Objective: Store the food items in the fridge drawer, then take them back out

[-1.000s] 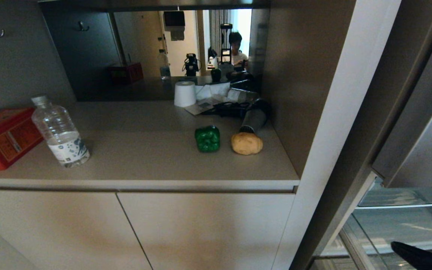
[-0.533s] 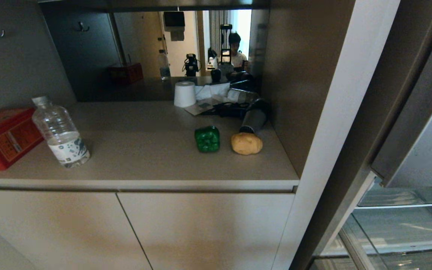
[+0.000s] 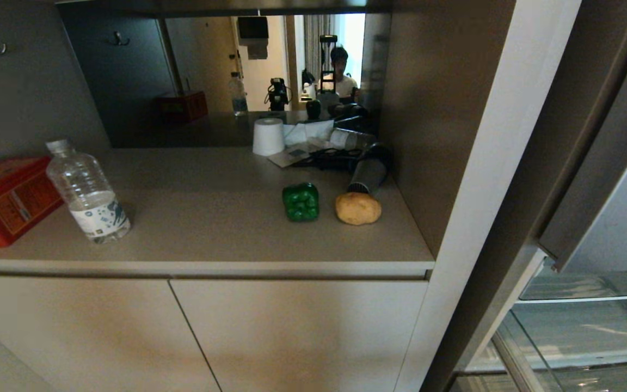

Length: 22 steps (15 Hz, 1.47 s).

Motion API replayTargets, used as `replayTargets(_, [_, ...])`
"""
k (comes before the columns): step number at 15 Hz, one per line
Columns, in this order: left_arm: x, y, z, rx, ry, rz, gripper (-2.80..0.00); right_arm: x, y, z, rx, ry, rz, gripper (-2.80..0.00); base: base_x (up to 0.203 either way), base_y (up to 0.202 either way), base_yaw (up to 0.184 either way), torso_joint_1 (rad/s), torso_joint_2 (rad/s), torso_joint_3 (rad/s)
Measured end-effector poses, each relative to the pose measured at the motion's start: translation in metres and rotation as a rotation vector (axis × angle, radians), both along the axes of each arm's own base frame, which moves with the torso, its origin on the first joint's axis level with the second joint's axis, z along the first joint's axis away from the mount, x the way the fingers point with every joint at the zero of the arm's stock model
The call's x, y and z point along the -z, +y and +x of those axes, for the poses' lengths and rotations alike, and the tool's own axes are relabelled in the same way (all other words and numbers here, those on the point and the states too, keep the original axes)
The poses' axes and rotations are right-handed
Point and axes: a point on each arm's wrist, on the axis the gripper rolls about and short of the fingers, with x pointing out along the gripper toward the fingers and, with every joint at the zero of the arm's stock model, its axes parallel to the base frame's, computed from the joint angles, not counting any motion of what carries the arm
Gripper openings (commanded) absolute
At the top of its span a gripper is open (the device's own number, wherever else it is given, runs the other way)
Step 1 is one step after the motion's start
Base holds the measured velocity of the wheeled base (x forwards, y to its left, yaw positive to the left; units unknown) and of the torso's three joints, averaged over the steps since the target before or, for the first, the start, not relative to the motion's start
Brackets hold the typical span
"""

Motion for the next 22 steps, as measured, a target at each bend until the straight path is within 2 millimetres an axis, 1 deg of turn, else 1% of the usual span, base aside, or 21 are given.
replayTargets(5, [0.000,0.000,0.000,-0.001,-0.002,0.000,-2.80,0.001,0.000,-0.001,0.000,-0.007,-0.001,-2.80,0.001,0.002,-0.015,0.000,0.00,0.001])
replayTargets(16, [0.000,0.000,0.000,0.001,0.000,0.000,-2.80,0.001,0.000,-0.001,0.000,-0.007,-0.002,-2.80,0.001,0.008,-0.164,0.002,0.00,0.003])
replayTargets(19, [0.000,0.000,0.000,0.000,0.000,0.000,-2.80,0.001,0.000,0.000,0.000,0.009,0.002,-2.80,0.000,0.002,-0.025,0.001,0.00,0.000])
replayTargets(22, [0.000,0.000,0.000,0.001,0.000,0.000,-2.80,-0.004,0.000,0.010,0.020,0.116,0.037,-2.80,0.000,0.000,0.000,0.000,0.00,0.000])
